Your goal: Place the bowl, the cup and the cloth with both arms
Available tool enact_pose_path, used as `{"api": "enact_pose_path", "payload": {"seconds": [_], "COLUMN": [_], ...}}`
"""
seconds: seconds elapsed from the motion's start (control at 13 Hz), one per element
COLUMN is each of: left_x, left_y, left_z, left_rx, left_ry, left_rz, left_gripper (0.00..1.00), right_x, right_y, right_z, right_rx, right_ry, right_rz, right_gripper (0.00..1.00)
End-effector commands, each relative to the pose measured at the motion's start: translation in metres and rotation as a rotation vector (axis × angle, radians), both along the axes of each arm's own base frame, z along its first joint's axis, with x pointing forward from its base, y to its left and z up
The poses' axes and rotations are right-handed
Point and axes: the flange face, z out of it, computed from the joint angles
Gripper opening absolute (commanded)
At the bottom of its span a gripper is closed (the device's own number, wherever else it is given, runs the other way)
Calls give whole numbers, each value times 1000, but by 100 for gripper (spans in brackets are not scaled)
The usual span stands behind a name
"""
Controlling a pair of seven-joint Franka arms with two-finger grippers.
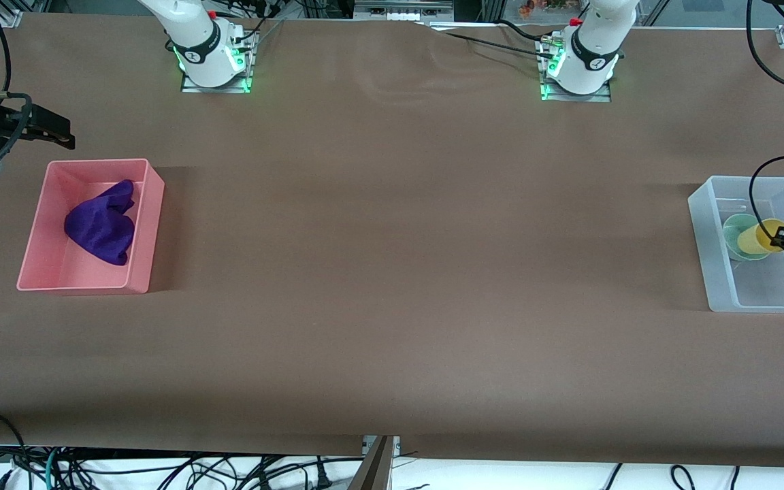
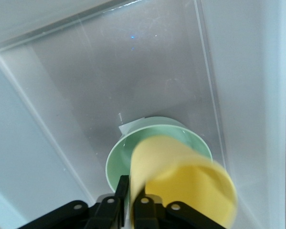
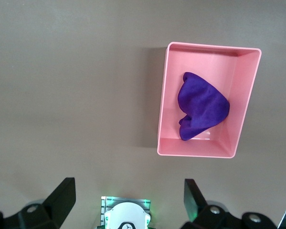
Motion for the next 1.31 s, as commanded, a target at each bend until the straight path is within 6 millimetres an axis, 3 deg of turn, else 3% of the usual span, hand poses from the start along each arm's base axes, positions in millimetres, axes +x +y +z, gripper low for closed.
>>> {"api": "enact_pose_path", "payload": {"seconds": [0.0, 0.08, 0.23, 0.38, 0.54, 0.69, 0.85, 1.0, 1.15, 1.23], "left_x": [9, 14, 27, 37, 46, 50, 48, 44, 29, 23], "left_y": [-12, -21, -57, -106, -167, -232, -284, -309, -341, -340], "left_z": [30, 49, 95, 145, 195, 220, 244, 251, 280, 295], "left_rx": [-16, -11, -9, -13, -7, -9, -16, -95, -106, -76], "left_ry": [-26, -37, -71, -95, -137, -147, -144, -128, -147, -170], "left_rz": [-68, -83, -123, -183, -218, -149, -51, 21, 63, 106], "left_gripper": [100, 100, 100, 100, 100, 100, 100, 100, 100, 100], "right_x": [0, -1, -1, -1, 0, -1, 0, 0, 0, 0], "right_y": [-1, 0, 0, 1, 0, 1, 2, 4, 2, 2], "right_z": [3, 3, 3, 3, 3, 3, 3, 3, 3, 3], "right_rx": [11, 12, 12, 13, 14, 13, 15, 15, 15, 15], "right_ry": [-2, -1, -1, -2, -4, -1, -5, -4, -4, -4], "right_rz": [-12, -10, -11, -11, -11, -11, -8, -5, -9, -9], "right_gripper": [100, 100, 100, 100, 100, 100, 100, 100, 100, 100]}}
